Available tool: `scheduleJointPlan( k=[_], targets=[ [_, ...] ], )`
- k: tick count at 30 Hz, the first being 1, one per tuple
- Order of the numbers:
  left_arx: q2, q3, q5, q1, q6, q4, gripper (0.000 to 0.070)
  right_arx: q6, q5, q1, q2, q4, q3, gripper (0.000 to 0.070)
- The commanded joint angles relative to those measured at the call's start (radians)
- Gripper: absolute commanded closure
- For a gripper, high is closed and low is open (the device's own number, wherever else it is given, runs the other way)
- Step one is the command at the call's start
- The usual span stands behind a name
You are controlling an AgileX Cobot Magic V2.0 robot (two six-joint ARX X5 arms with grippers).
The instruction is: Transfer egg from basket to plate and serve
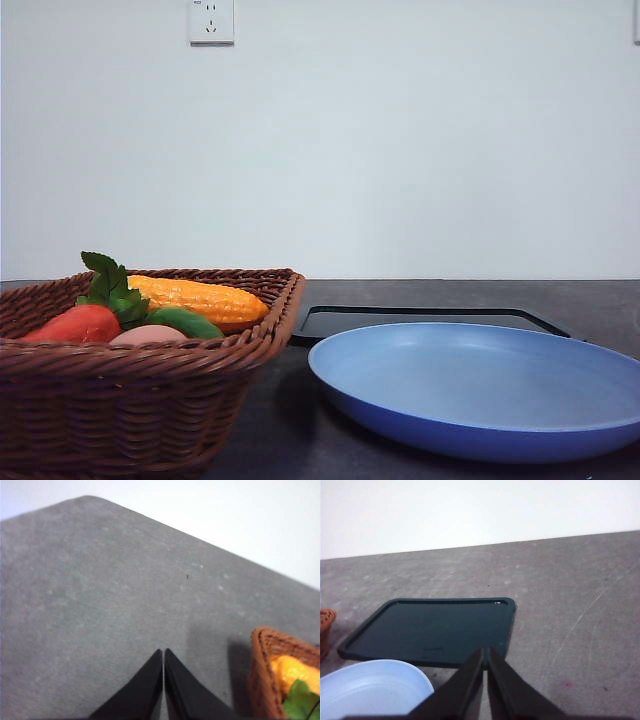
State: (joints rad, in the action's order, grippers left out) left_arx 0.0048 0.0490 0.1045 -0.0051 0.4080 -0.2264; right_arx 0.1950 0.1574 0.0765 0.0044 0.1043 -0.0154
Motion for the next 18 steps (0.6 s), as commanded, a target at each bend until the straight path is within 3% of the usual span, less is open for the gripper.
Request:
scheduleJointPlan(
  k=[1,9,18],
  targets=[
    [-0.002,-0.024,-0.009,-0.002,0.061,-0.013,0.0700,0.049,0.000,0.000,-0.001,-0.007,0.002,0.0700],
    [0.000,0.002,-0.148,-0.002,0.085,-0.014,0.0700,0.187,0.010,0.000,0.000,0.017,-0.033,0.0700],
    [0.130,0.126,-0.314,-0.002,0.084,-0.066,0.0700,0.186,-0.006,-0.002,0.100,0.200,-0.207,0.0700]
  ],
)
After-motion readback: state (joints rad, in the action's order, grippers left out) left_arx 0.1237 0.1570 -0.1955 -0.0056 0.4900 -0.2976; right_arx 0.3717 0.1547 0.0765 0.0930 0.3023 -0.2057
